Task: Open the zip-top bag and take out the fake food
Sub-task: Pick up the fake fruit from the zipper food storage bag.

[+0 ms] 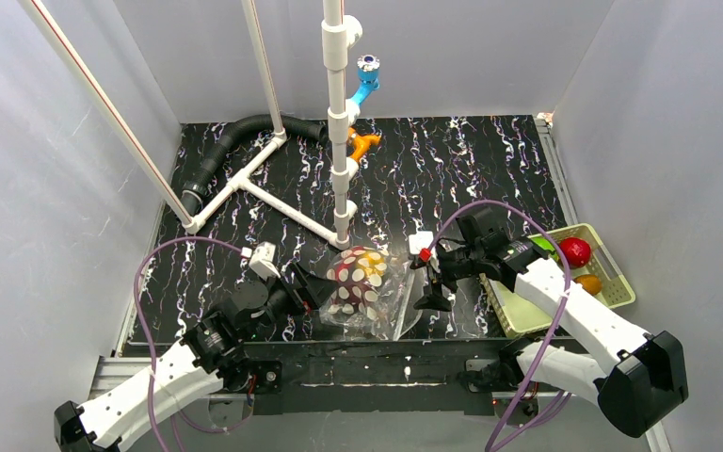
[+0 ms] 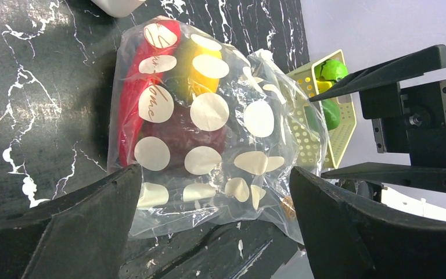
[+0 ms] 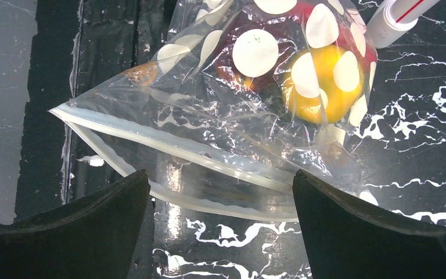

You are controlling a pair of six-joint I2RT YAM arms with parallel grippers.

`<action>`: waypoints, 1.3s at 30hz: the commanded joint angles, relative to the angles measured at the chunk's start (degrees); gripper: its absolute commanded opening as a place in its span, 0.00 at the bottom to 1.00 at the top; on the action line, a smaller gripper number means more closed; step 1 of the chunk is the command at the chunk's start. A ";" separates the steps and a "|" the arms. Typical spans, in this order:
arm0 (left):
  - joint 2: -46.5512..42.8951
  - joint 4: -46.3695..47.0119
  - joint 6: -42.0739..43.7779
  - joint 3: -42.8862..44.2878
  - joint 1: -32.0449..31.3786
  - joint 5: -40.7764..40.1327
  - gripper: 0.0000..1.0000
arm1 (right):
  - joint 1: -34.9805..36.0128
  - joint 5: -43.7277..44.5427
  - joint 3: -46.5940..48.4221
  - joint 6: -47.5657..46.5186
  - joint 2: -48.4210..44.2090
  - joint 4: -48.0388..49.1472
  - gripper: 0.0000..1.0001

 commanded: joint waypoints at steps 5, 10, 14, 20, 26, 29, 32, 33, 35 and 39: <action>2.26 1.14 2.72 0.64 0.42 -0.88 0.98 | 0.23 -2.74 -0.22 -0.58 -0.46 0.13 0.98; 3.37 -0.13 4.01 2.17 0.52 -0.87 0.98 | -0.05 -2.11 1.13 -1.07 -1.19 -1.36 0.98; 3.53 -1.76 4.71 2.90 0.52 -1.22 0.98 | -1.49 -2.55 3.00 -1.46 -2.23 -4.38 0.98; 5.90 -1.98 6.96 4.34 0.52 -1.83 0.98 | -5.93 -4.25 3.65 -2.06 -5.51 -8.08 0.98; 12.01 1.15 10.04 5.95 0.56 -0.47 0.91 | -6.97 -6.66 1.72 -2.30 -6.70 -10.10 0.95; 14.64 3.62 10.73 6.36 0.59 0.14 0.87 | -6.72 -9.85 -0.48 -0.45 -5.54 -7.53 0.88; 16.63 6.14 11.24 6.47 0.58 0.59 0.82 | -5.76 -9.71 -2.70 3.42 -3.42 -1.37 0.76; 17.30 6.72 11.35 6.42 0.58 0.62 0.81 | -5.36 -9.41 -3.25 4.81 -2.42 0.55 0.72; 18.48 7.86 11.71 6.31 0.61 0.68 0.78 | -4.24 -8.45 -3.80 7.40 -0.29 3.18 0.70; 21.38 10.90 12.08 5.52 0.67 0.90 0.71 | -2.20 -6.62 -4.41 12.51 2.70 7.97 0.69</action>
